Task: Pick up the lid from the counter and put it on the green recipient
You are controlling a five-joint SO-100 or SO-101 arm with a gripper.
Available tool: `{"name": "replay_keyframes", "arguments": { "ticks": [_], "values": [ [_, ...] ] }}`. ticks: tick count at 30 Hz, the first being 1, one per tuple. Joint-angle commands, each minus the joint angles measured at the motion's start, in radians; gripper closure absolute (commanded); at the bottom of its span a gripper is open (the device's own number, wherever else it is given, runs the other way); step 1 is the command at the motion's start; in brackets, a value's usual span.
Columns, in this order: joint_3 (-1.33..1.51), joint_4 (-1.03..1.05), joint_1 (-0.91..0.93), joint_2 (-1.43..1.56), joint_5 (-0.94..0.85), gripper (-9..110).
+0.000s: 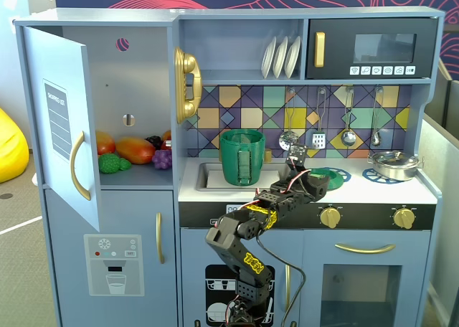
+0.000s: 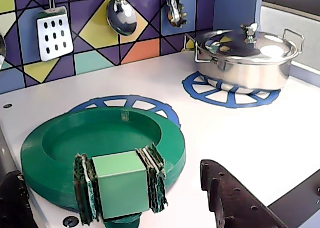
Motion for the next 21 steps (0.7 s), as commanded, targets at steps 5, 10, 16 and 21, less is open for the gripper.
{"name": "replay_keyframes", "arguments": {
  "ticks": [5,10,16,21],
  "values": [
    [-0.133,-0.048,-0.017,-0.089,0.002,63],
    [-0.17,-0.048,-0.025,-0.161,0.012,66],
    [-0.178,-0.048,-0.035,-0.199,-0.005,84],
    [-0.17,-0.072,-0.044,-0.204,0.029,101]
  ]
}}
